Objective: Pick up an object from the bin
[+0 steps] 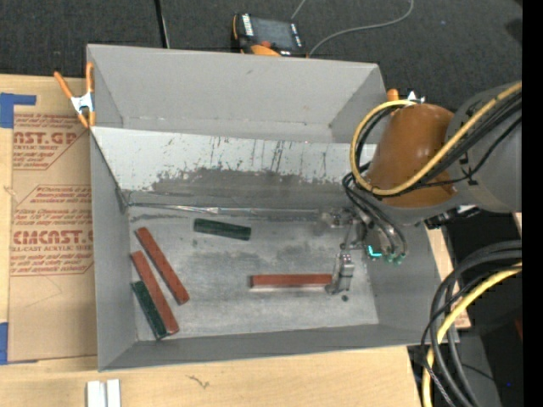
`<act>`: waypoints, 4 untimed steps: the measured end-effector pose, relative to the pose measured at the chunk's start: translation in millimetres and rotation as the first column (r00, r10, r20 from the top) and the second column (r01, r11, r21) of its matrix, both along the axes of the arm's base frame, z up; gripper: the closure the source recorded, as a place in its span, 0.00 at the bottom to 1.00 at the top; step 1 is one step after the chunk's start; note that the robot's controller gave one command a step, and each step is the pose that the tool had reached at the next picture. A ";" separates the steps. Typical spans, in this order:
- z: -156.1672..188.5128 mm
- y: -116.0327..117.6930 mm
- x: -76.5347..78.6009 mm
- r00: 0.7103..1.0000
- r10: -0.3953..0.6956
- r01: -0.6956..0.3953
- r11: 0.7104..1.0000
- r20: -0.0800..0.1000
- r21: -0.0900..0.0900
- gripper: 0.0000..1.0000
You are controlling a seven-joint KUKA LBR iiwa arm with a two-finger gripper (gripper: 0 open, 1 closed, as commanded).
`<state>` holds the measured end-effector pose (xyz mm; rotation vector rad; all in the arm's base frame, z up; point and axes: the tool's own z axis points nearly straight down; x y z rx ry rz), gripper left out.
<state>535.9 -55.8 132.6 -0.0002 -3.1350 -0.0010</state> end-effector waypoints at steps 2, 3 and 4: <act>-62.8 44.9 -40.6 0.991 0.130 -0.130 0.991 0.006 0.000 1.00; 57.3 98.6 -46.6 0.993 0.114 -0.114 0.993 0.015 0.001 1.00; 161.8 79.6 -17.7 0.995 0.102 -0.102 0.995 0.018 -0.002 1.00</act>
Offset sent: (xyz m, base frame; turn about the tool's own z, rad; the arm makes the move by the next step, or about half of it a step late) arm -0.0406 0.0440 -0.0626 -0.1298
